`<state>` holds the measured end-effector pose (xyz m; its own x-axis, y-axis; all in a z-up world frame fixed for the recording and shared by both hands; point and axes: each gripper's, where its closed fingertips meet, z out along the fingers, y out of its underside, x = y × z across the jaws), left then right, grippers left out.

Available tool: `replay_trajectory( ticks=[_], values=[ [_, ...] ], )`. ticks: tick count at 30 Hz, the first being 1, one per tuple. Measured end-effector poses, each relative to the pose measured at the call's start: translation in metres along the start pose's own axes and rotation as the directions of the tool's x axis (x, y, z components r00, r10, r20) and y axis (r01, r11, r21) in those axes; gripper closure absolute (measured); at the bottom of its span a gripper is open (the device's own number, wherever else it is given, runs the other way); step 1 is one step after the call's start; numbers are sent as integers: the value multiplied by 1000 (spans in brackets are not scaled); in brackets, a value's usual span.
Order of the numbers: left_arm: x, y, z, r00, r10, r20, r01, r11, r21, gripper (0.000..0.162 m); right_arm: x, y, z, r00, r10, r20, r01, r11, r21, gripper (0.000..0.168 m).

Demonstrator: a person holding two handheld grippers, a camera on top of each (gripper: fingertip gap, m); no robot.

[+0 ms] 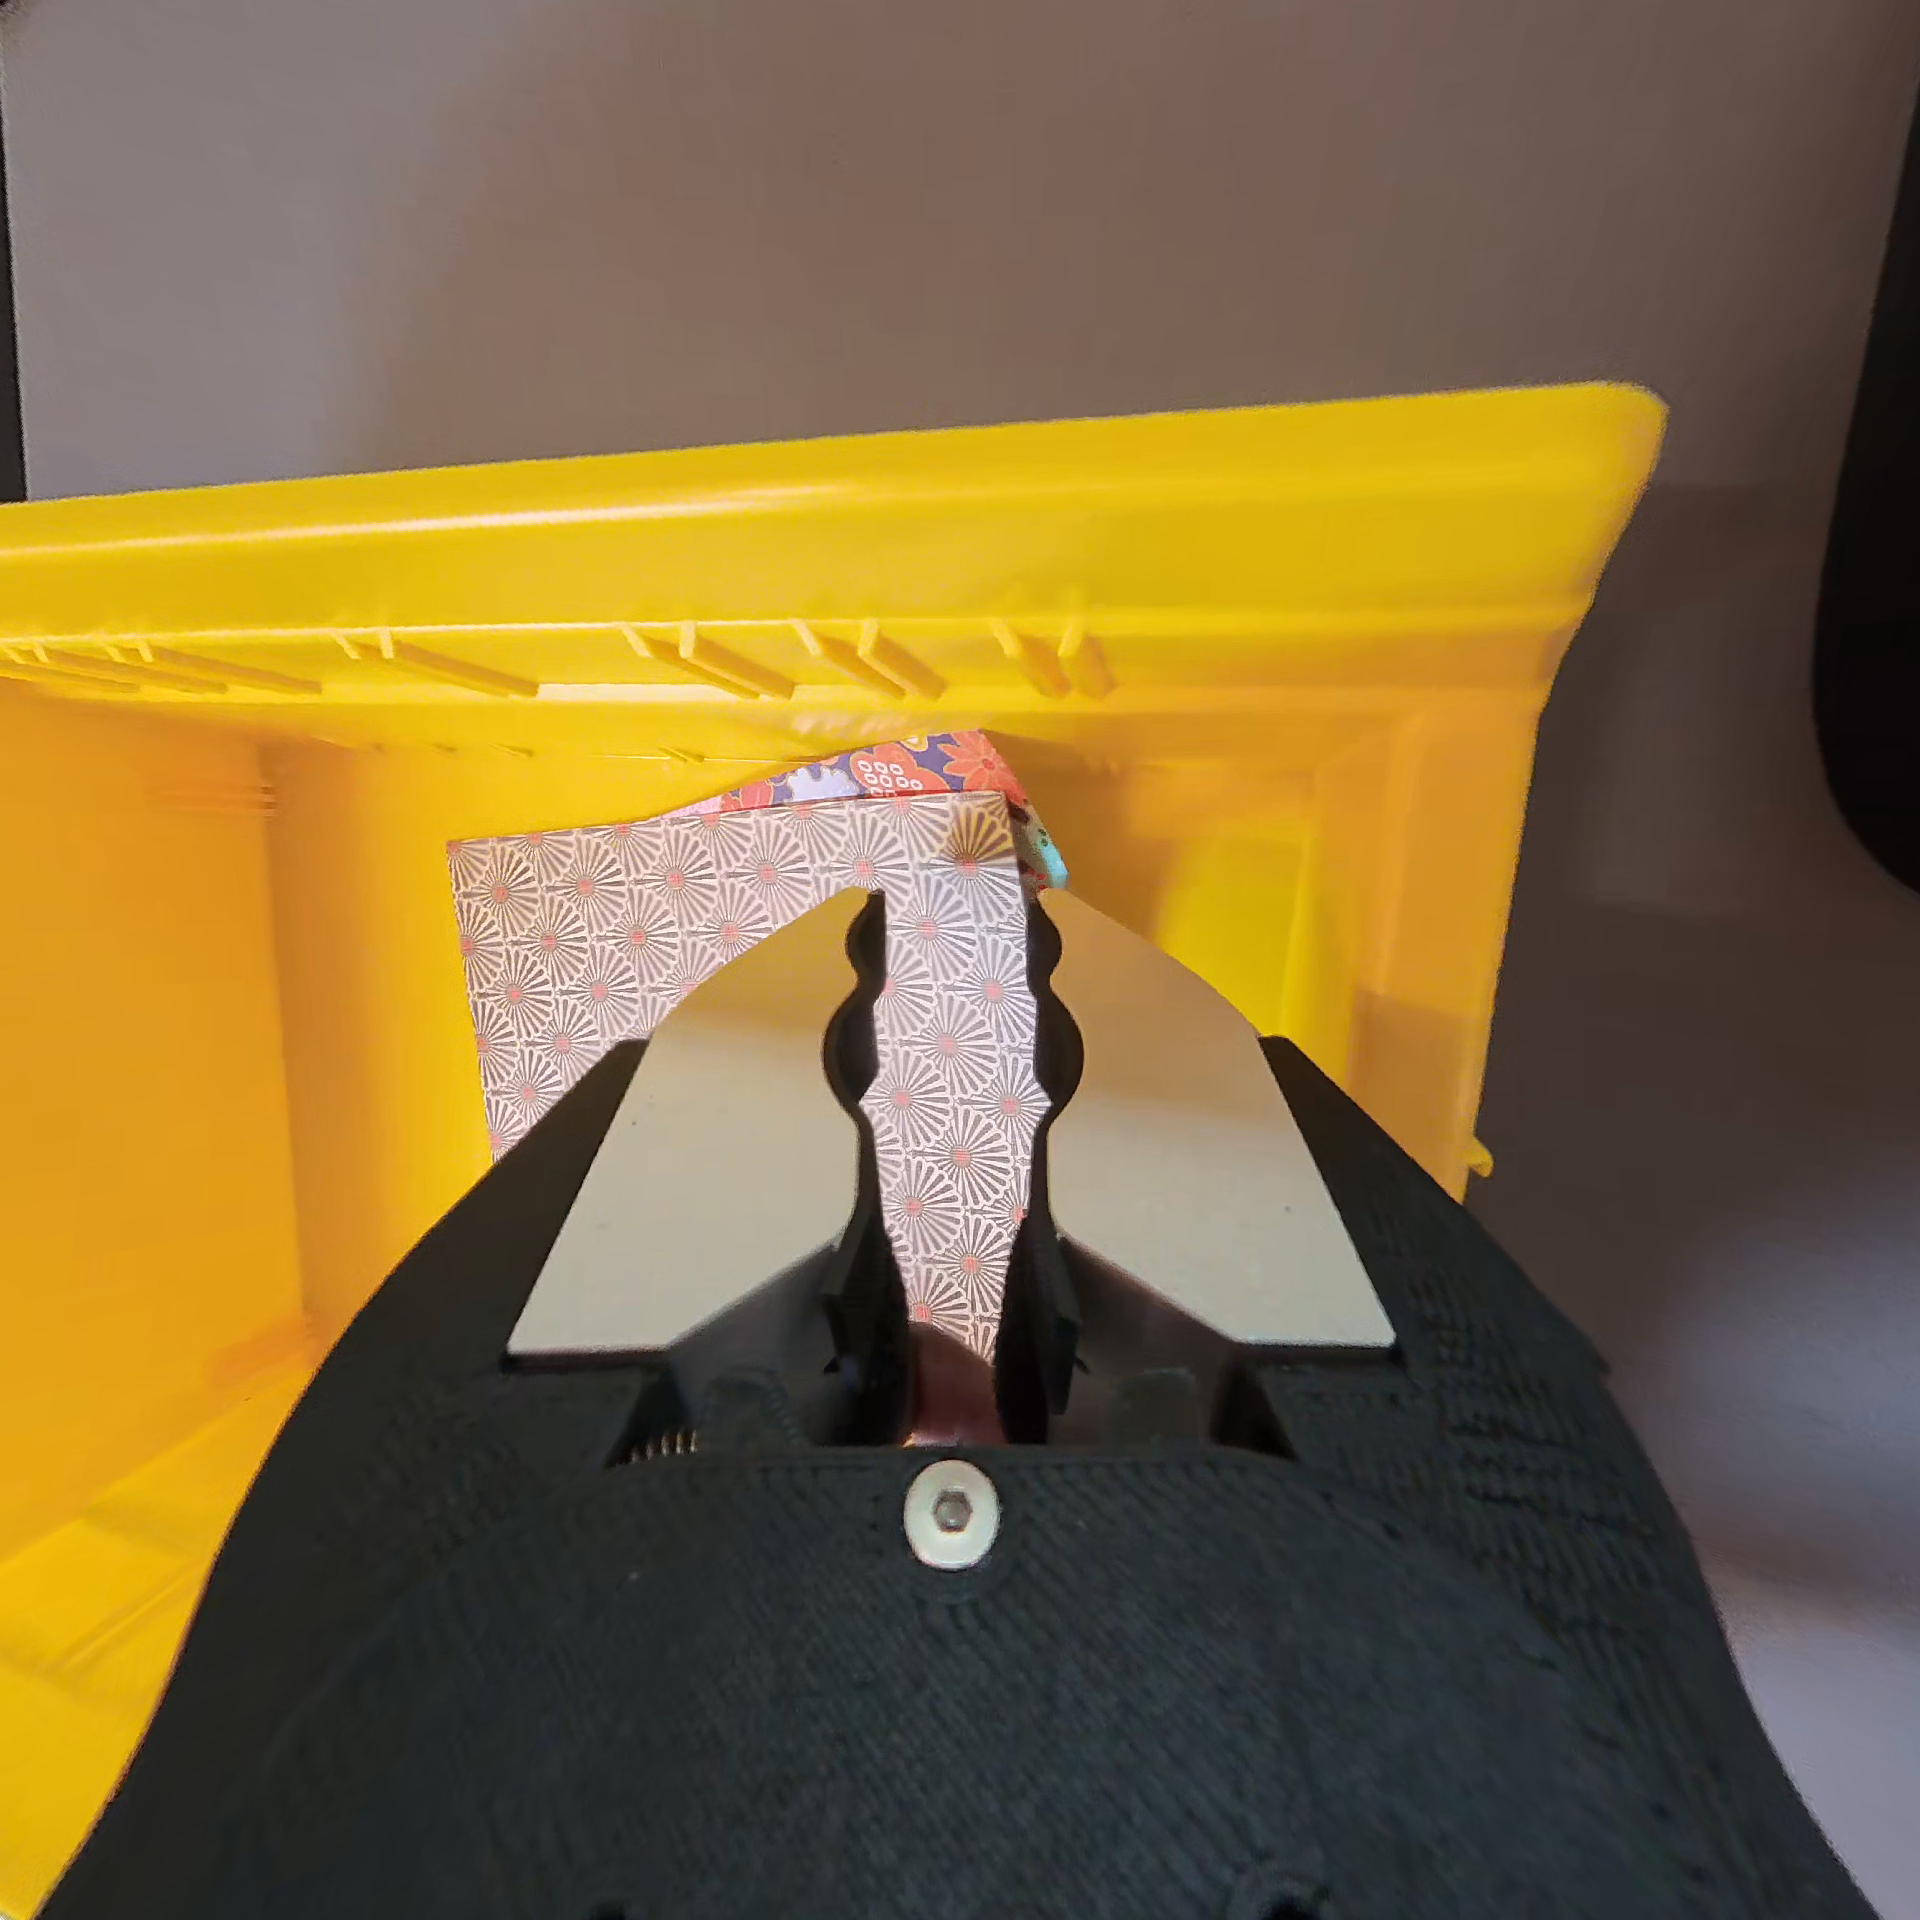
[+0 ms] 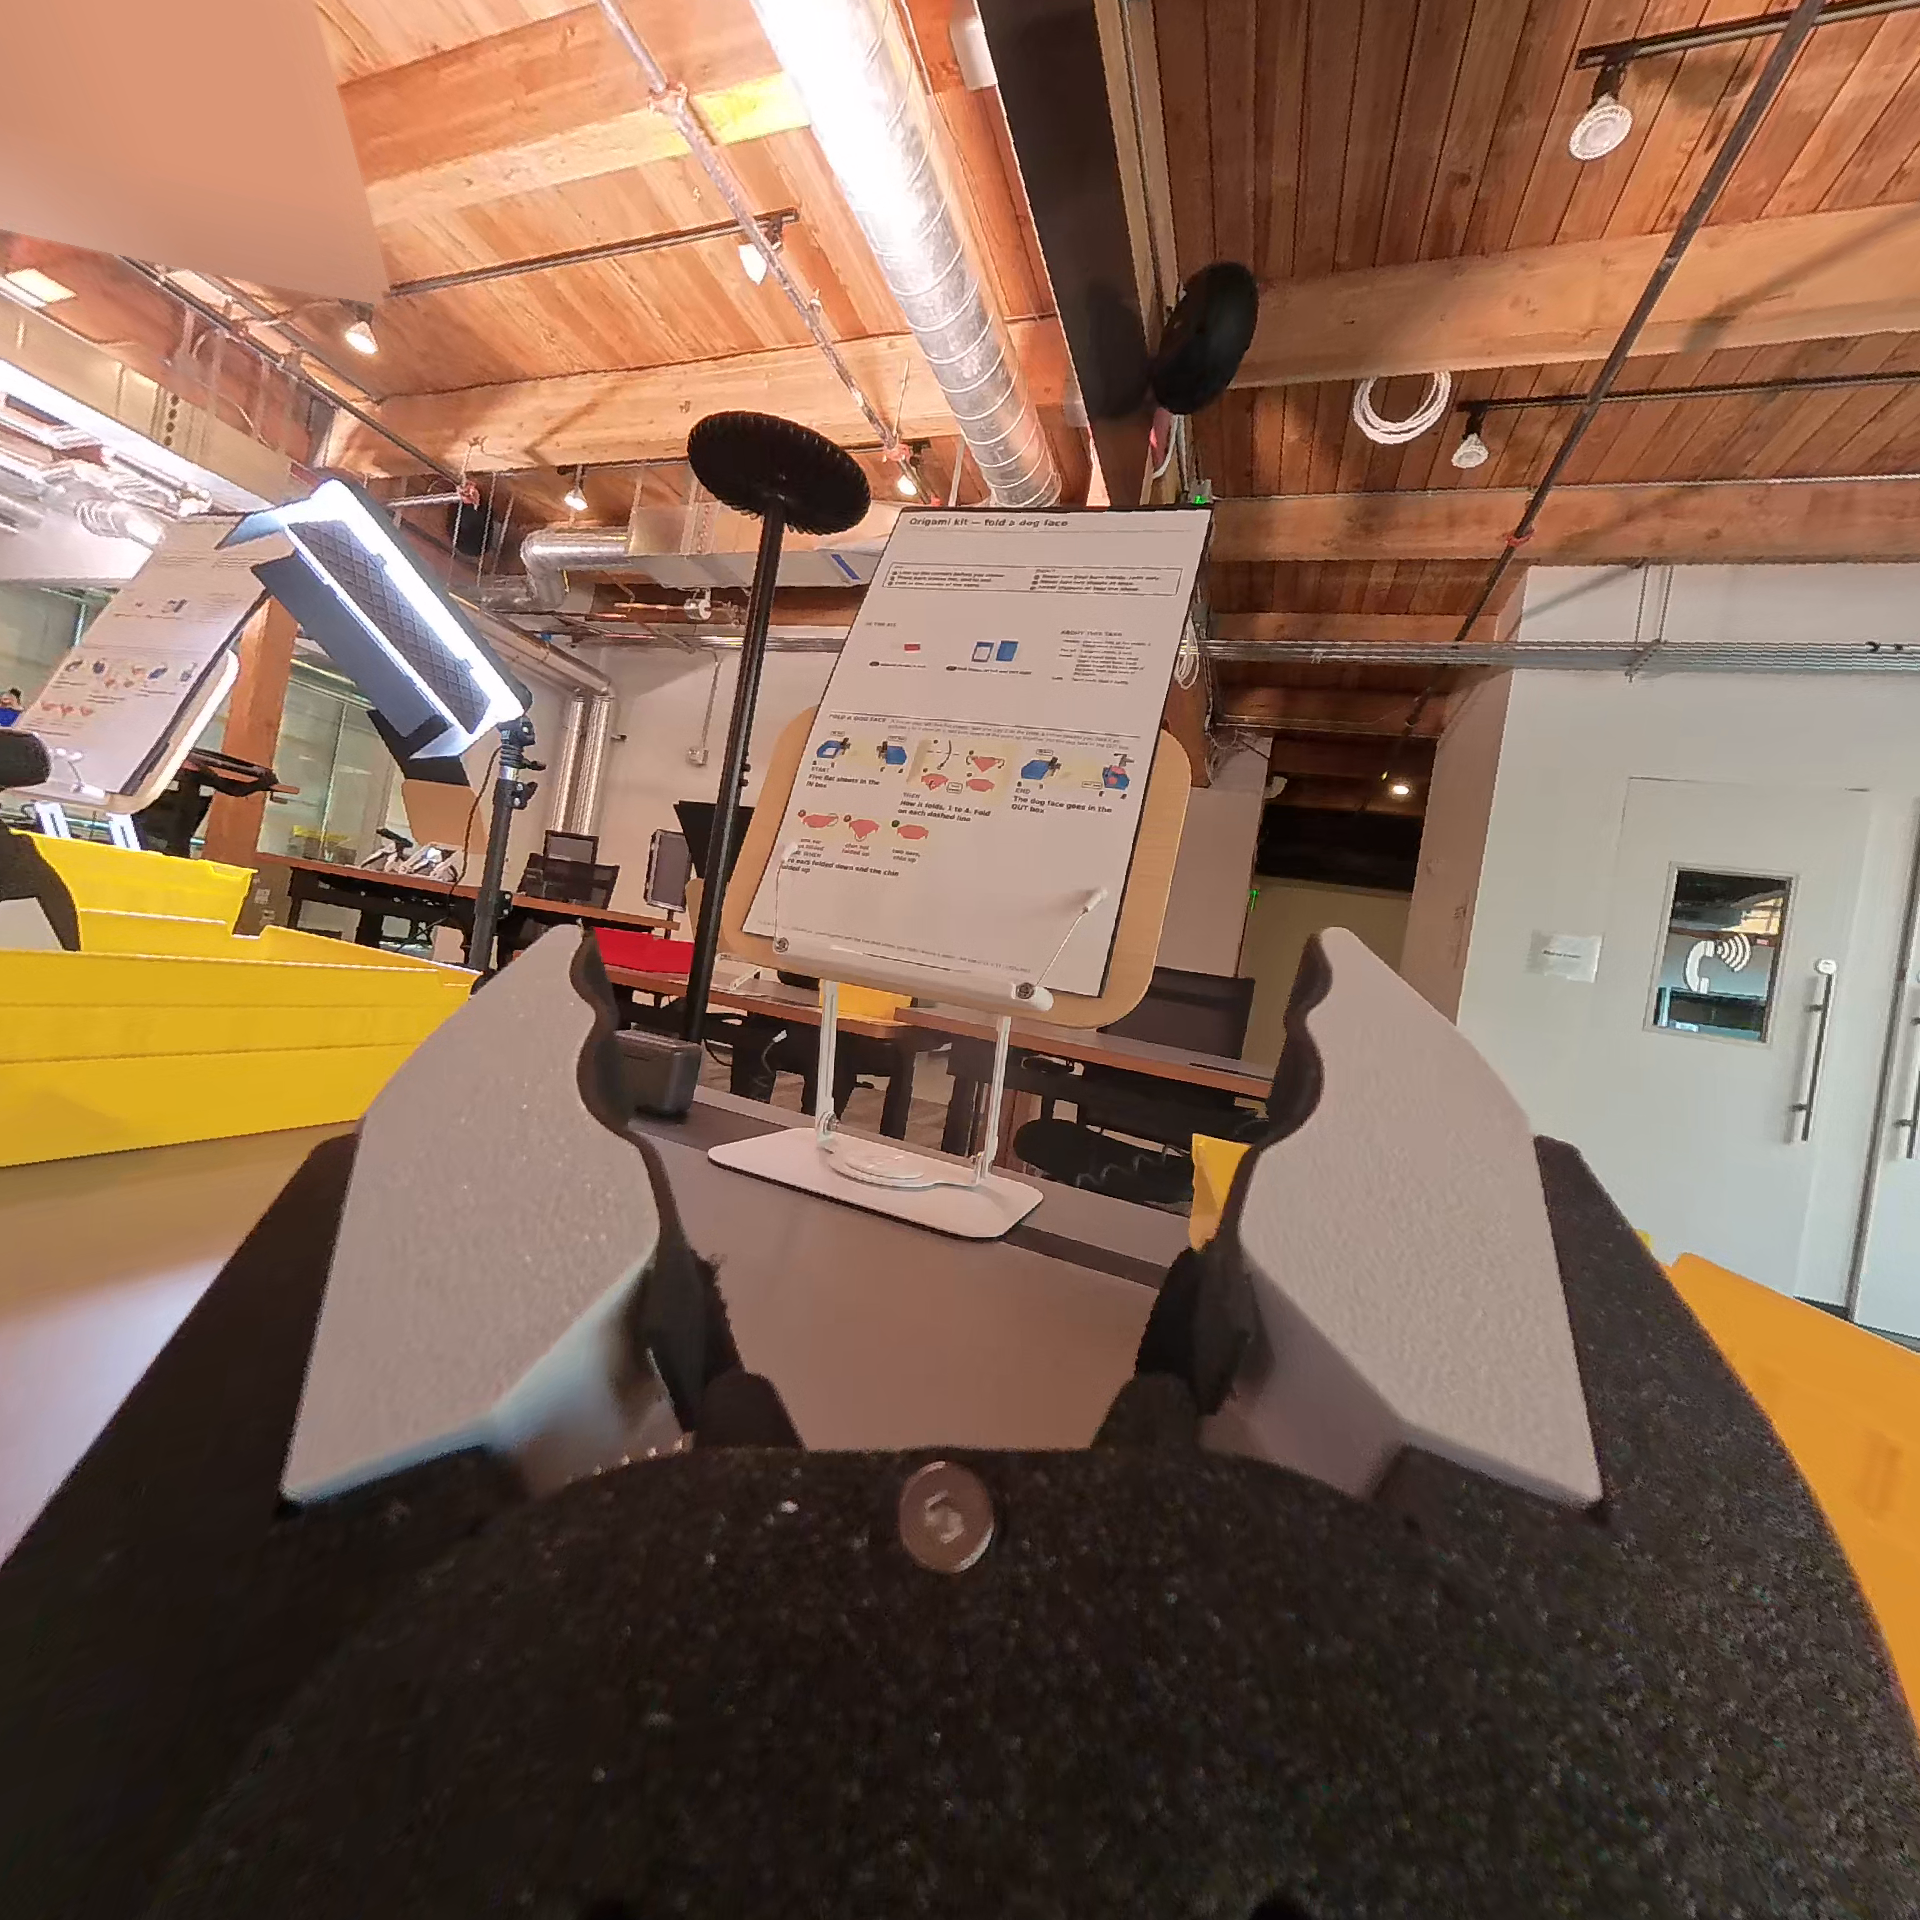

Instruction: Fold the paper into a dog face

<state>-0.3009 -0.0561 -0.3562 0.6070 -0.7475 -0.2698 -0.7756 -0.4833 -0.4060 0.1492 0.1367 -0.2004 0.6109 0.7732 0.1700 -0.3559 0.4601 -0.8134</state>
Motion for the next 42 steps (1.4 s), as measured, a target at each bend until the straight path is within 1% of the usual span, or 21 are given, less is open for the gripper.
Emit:
replay_trajectory(
  ticks=[3,6,9,14,20,22,25,26,27,29,34,36,37,38,40,42],
  values=[
    [-3,1,-2,1000,2,9,-2,1000,-4,143,-1,1,0,1000,-2,7,2,1000,-4,48],
    [-3,-2,-4,1000,-20,-2,20,1000,19,155,-1,0,0,1000,0,3,0,1000,-1,48],
    [-5,-1,-4,999,-37,-1,37,999,15,162,1,-1,0,1000,4,-3,-4,1000,4,48],
    [-8,-2,-6,997,-72,11,71,997,37,162,0,0,0,1000,3,-1,-3,1000,1,49],
    [-17,-8,-24,986,-156,54,148,980,133,162,0,-1,-1,1000,5,-1,-5,1000,5,49],
    [-18,-4,-27,987,-144,77,134,983,122,162,0,0,0,1000,5,0,-5,1000,3,50],
    [-17,2,-20,991,-95,95,89,994,66,162,-1,1,0,1000,5,5,-5,1000,-3,49],
    [-14,2,-15,993,-86,80,83,995,47,150,-1,2,0,1000,5,5,-5,1000,-4,49],
    [-11,3,-11,995,-77,61,75,997,28,142,-1,2,1,1000,5,5,-5,1000,-6,49],
    [-8,4,-2,997,-57,47,57,998,2,132,-1,2,1,1000,4,4,-4,1000,-8,50],
    [-6,7,11,999,-27,30,28,999,-18,130,-1,4,2,1000,-12,3,12,1000,-22,50],
    [-8,8,13,999,-15,43,16,1000,-26,130,-2,5,2,1000,-15,4,15,1000,-26,50],
    [-8,10,14,999,-6,50,8,999,-35,131,-2,5,2,1000,-17,3,17,999,-28,50],
    [-9,11,14,999,1,55,1,999,-41,137,-1,6,2,1000,-17,3,17,999,-29,50],
    [-11,10,14,998,-3,65,5,999,-33,160,-1,6,2,1000,-16,3,17,999,-30,50],
    [-12,8,11,997,-27,67,28,1000,-8,162,-1,6,2,1000,-17,2,17,999,-31,50]
  ],
)
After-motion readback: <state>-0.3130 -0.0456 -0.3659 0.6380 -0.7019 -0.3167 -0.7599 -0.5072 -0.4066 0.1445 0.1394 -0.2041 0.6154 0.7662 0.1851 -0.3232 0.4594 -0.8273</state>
